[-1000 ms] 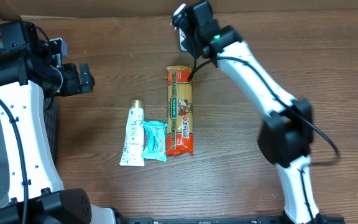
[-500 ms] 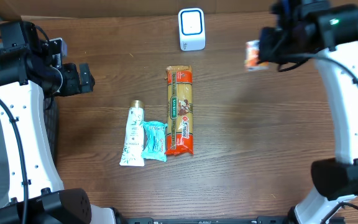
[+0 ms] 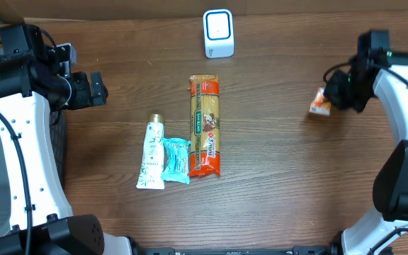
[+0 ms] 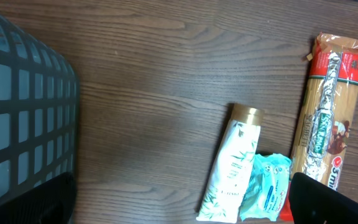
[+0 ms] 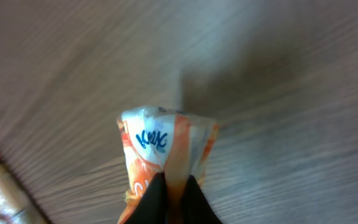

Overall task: Scan the item barcode
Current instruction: 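Move the orange box right and release it on the table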

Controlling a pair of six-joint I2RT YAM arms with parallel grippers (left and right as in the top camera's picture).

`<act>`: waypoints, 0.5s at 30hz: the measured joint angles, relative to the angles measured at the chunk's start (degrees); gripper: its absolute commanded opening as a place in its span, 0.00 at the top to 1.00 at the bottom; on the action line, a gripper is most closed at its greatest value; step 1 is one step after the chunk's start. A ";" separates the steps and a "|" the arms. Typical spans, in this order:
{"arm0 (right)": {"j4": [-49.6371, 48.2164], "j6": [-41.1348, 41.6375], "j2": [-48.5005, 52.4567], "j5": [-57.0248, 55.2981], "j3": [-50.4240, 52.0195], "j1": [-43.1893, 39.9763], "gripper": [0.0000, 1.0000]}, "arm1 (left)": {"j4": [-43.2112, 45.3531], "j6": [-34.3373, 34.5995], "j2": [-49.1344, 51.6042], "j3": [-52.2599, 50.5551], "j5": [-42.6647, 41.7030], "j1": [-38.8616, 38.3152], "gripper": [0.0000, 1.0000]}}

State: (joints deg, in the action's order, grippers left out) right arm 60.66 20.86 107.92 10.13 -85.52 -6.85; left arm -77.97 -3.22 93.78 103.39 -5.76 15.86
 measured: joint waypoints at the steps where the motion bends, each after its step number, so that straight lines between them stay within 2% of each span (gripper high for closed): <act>1: -1.09 0.02 0.04 0.04 2.16 -0.59 0.62 | 0.00 0.00 0.00 0.00 0.02 0.00 0.00; 4: -2.29 0.09 0.09 0.04 5.09 -1.92 0.53 | 0.00 0.00 0.00 0.00 0.02 0.00 0.00; 10: 0.96 -2.03 0.09 0.13 4.90 -4.13 0.51 | 0.00 0.00 0.00 0.00 0.02 0.00 0.00; 15: 7.17 -6.62 0.11 3.61 -0.92 -3.74 0.46 | 0.00 0.00 0.00 0.00 0.02 0.00 0.00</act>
State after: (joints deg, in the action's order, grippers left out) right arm 67.83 14.24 108.03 13.74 -86.43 -10.59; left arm -77.97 -3.22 93.78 103.39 -5.74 15.86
